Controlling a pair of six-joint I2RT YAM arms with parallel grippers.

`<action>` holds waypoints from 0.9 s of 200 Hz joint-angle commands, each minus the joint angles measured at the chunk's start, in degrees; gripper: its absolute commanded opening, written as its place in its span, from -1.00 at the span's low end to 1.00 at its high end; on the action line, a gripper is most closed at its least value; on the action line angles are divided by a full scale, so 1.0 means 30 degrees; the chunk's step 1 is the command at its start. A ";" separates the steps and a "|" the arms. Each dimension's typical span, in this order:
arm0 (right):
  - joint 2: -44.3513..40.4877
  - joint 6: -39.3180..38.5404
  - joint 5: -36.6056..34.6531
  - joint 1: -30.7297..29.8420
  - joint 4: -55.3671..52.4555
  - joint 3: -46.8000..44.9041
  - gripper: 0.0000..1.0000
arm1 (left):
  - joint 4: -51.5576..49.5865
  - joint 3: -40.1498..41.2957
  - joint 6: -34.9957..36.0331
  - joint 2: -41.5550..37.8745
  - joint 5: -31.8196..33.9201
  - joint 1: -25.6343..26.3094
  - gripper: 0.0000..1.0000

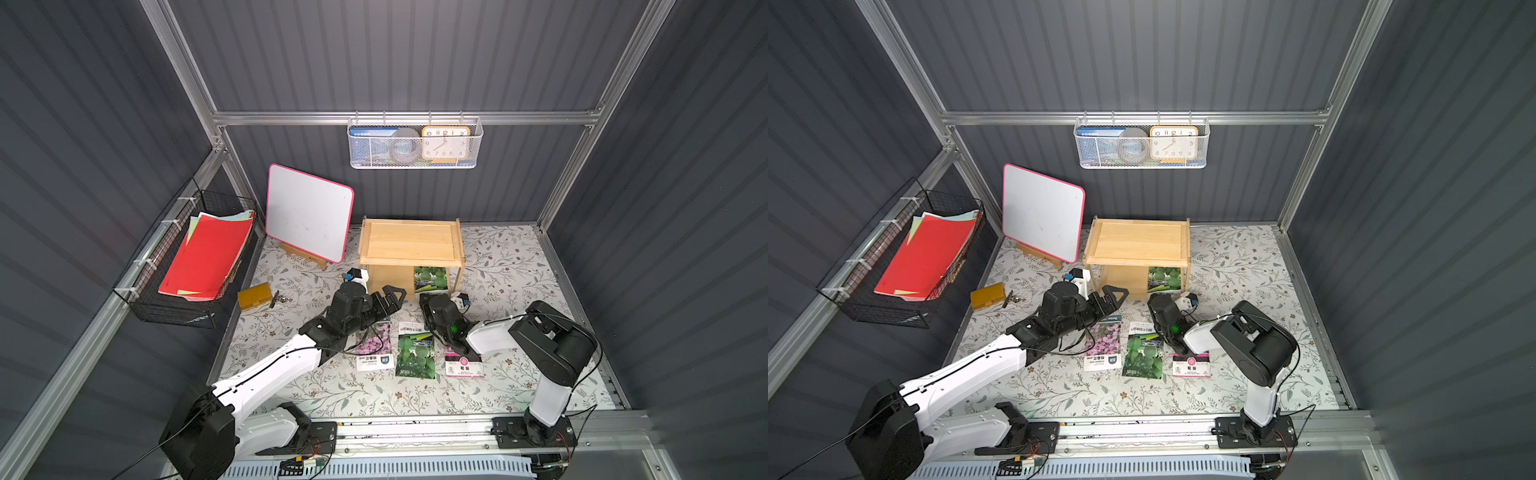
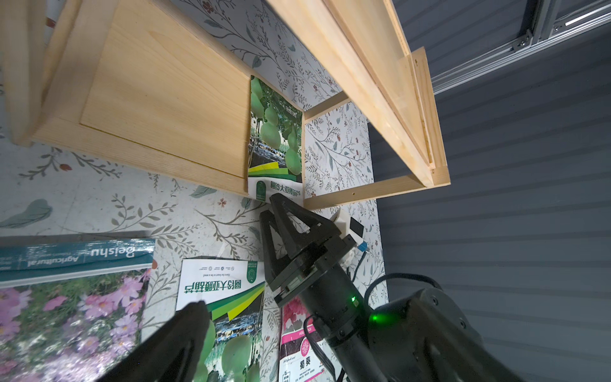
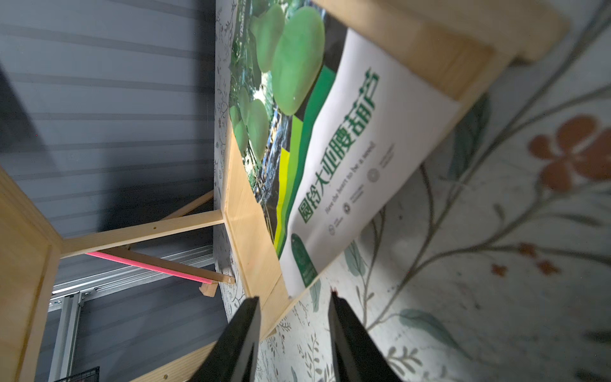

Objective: Take the seed bag off the shelf
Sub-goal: Pick up the seed packet from the shelf.

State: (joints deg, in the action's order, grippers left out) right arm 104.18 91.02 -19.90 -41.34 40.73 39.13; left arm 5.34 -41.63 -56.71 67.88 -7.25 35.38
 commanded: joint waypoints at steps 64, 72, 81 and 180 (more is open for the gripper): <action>0.0726 -0.0256 -0.0120 0.0491 0.0402 0.0561 -0.27 | -0.0224 0.0222 0.0409 -0.0177 0.0184 0.0102 1.00; 0.0779 -0.0253 -0.0161 0.0488 0.0398 0.0623 -0.27 | -0.0229 0.0206 0.0416 -0.0180 0.0189 0.0103 1.00; 0.0834 -0.0267 -0.0156 0.0523 0.0425 0.0625 -0.28 | -0.0229 0.0209 0.0416 -0.0180 0.0189 0.0102 1.00; 0.1829 -0.0083 -0.0310 0.0774 0.1267 0.0927 -0.57 | -0.0346 0.0516 0.0303 -0.0594 0.0247 0.0089 1.00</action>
State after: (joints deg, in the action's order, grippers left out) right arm 108.49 91.02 -19.77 -39.44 43.18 41.25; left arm 5.30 -41.30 -56.73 67.64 -7.20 35.38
